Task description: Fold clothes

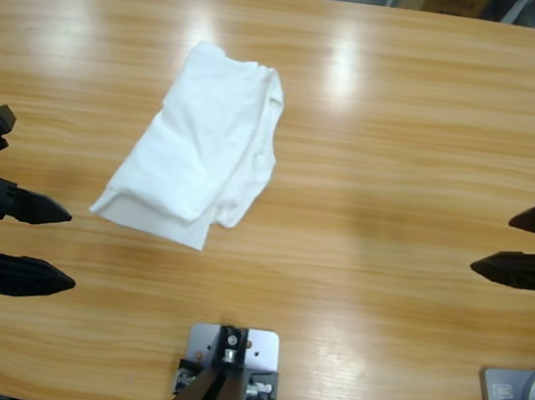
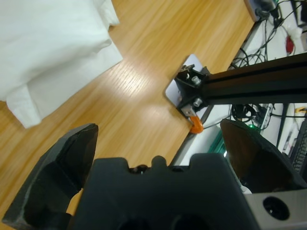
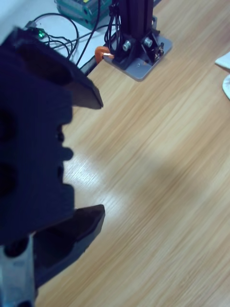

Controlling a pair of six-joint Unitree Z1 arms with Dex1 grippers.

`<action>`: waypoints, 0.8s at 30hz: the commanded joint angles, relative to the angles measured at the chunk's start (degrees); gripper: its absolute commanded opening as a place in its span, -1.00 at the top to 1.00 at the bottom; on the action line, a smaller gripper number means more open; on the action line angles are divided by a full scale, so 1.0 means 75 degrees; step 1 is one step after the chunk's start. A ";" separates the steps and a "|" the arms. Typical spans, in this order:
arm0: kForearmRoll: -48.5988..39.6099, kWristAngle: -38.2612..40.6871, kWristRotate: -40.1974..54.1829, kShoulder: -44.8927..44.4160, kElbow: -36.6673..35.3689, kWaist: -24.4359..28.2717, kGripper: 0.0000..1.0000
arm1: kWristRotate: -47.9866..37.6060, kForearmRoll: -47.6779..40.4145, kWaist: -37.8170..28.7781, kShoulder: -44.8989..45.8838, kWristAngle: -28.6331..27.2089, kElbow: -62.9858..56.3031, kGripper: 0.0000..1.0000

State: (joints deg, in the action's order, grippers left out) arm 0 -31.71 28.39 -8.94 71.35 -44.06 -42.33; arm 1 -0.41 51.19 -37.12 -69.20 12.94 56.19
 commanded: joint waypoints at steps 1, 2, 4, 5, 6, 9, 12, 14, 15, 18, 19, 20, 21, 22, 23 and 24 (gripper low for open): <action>-0.0038 0.0368 0.0168 0.0129 0.0050 0.0077 -1.00 | -0.0051 -0.0040 -0.0083 -0.0167 0.0072 -0.0215 -0.61; -0.0038 0.0399 0.0168 0.0169 0.0048 0.0077 -0.99 | -0.0051 -0.0037 -0.0090 -0.0096 0.0117 -0.0217 -0.61; -0.0038 0.0399 0.0161 0.0380 -0.0011 0.0077 -0.99 | -0.0058 -0.0030 -0.0087 0.0016 0.0182 -0.0227 -0.61; -0.0045 0.0385 0.0164 0.0558 -0.0100 0.0077 -0.99 | -0.0060 -0.0016 -0.0090 0.0058 0.0208 -0.0227 -0.61; -0.0050 0.0371 0.0227 0.0741 -0.0266 0.0077 -0.99 | -0.0062 0.0014 -0.0087 0.0098 0.0229 -0.0222 -0.61; -0.0099 0.0361 0.0520 0.1615 -0.1183 -0.0019 -0.95 | -0.0074 0.0059 -0.0087 0.0180 0.0274 -0.0215 -0.61; -0.1020 -0.0267 0.0984 0.2470 -0.2985 -0.0253 -0.83 | -0.0062 0.0108 -0.0090 0.0192 0.0424 -0.0180 -0.61; -0.2853 -0.1661 0.1518 0.3549 -0.5085 -0.0635 -0.83 | -0.0051 0.0120 -0.0090 0.0201 0.0454 -0.0171 -0.61; -0.3455 -0.2233 0.1633 0.4001 -0.5865 -0.0762 -0.83 | -0.0046 0.0124 -0.0090 0.0204 0.0464 -0.0168 -0.61; -0.4681 -0.3246 0.1708 0.5304 -0.7609 -0.0945 -0.84 | -0.0027 0.0115 -0.0090 0.0229 0.0503 -0.0168 -0.61; -0.4950 -0.3464 0.1701 0.5702 -0.8022 -0.0989 -0.84 | -0.0027 0.0113 -0.0087 0.0241 0.0510 -0.0168 -0.61; -0.5173 -0.3588 0.1697 0.6077 -0.8343 -0.1029 -0.84 | -0.0020 0.0113 -0.0087 0.0260 0.0510 -0.0168 -0.61; -0.5269 -0.3597 0.1689 0.6380 -0.8526 -0.1038 -0.84 | -0.0016 0.0113 -0.0087 0.0279 0.0506 -0.0171 -0.61; -0.5302 -0.3597 0.1685 0.6626 -0.8598 -0.1045 -0.84 | -0.0016 0.0106 -0.0083 0.0290 0.0501 -0.0180 -0.61; -0.5318 -0.3597 0.1689 0.6809 -0.8601 -0.1045 -0.84 | -0.0016 0.0103 -0.0085 0.0314 0.0501 -0.0178 -0.61; -0.5379 -0.3600 0.1682 0.6987 -0.8594 -0.1041 -0.84 | -0.0016 0.0101 -0.0087 0.0356 0.0501 -0.0180 -0.61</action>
State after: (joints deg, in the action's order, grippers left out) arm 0 -65.49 5.19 2.97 107.24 -101.02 -48.84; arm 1 -0.41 51.58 -37.25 -68.39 15.97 56.18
